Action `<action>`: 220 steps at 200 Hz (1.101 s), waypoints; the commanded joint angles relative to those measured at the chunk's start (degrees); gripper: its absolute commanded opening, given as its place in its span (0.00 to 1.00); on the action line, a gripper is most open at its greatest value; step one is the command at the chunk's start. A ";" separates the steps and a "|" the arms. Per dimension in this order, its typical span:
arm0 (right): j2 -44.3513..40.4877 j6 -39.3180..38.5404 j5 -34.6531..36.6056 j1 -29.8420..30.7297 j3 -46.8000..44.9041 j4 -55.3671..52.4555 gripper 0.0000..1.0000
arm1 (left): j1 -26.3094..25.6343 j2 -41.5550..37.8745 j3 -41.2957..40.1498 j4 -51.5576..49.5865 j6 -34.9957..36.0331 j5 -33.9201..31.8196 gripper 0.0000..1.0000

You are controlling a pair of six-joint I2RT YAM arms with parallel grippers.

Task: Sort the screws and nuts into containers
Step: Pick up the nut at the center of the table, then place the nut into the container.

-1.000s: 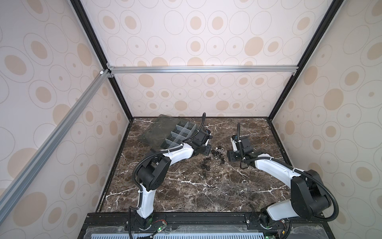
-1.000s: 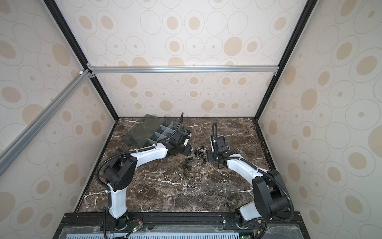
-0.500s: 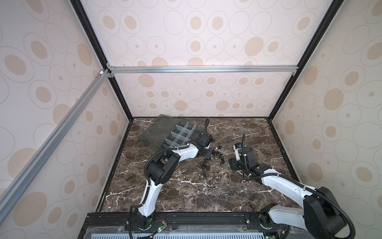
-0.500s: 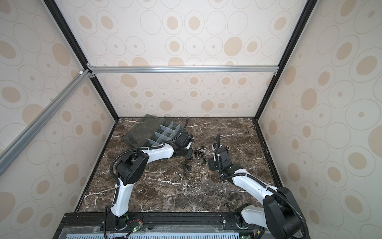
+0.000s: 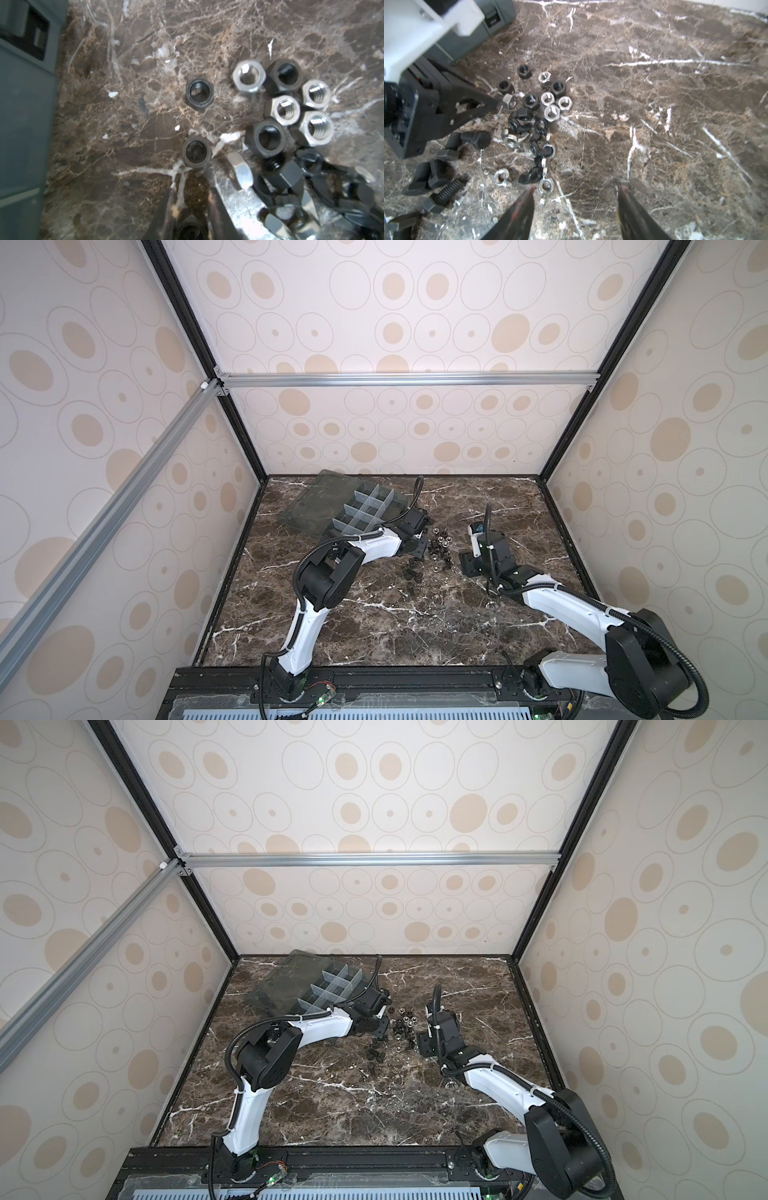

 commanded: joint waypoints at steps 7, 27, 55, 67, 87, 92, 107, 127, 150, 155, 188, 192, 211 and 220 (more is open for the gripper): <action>1.13 -1.88 1.20 0.45 2.20 0.77 0.66 | -0.43 -4.16 1.57 -3.01 -0.75 -0.31 0.20; 1.41 -1.80 0.76 0.45 2.56 1.05 0.67 | -0.49 -5.09 3.31 -4.24 -0.56 -0.61 0.19; 1.87 -1.53 0.18 0.38 2.81 1.50 0.66 | -0.38 -5.91 6.03 -6.49 0.10 -0.20 0.18; 1.85 -1.75 -0.18 0.37 3.14 1.27 0.66 | -0.05 -6.52 6.96 -7.89 0.24 0.06 0.16; 1.56 -2.30 -0.49 0.45 3.25 1.28 0.67 | 1.68 -9.29 6.88 -7.92 -0.30 3.50 0.16; 1.45 -2.39 -0.52 0.45 3.26 1.32 0.67 | 2.25 -10.21 6.48 -7.56 -0.41 4.70 0.16; 1.49 -2.75 -0.82 0.41 3.59 1.07 0.67 | 4.07 -12.23 6.30 -8.42 -0.36 7.23 0.16; 1.58 -2.93 -1.35 0.37 4.14 1.22 0.67 | 6.16 -14.58 5.48 -10.35 0.92 7.36 0.16; 2.19 -2.68 -2.10 0.44 4.86 1.29 0.67 | 8.82 -17.76 1.07 -10.68 1.89 5.50 0.16; 2.34 -2.63 -2.23 0.50 4.99 1.37 0.67 | 9.59 -18.40 0.00 -10.54 2.11 5.33 0.16; 3.79 -1.97 -3.64 0.53 5.70 1.97 0.67 | 14.03 -21.45 -6.46 -8.30 3.65 3.88 0.17; 4.02 -1.89 -3.80 0.63 5.94 1.94 0.67 | 14.32 -21.46 -6.92 -8.12 3.84 3.76 0.17; 4.72 -1.97 -3.74 1.17 6.75 1.76 0.67 | 14.80 -20.98 -9.21 -6.62 4.68 4.04 0.16; 4.91 -2.14 -3.71 1.38 7.03 1.83 0.67 | 14.91 -20.59 -10.52 -5.58 4.75 4.03 0.16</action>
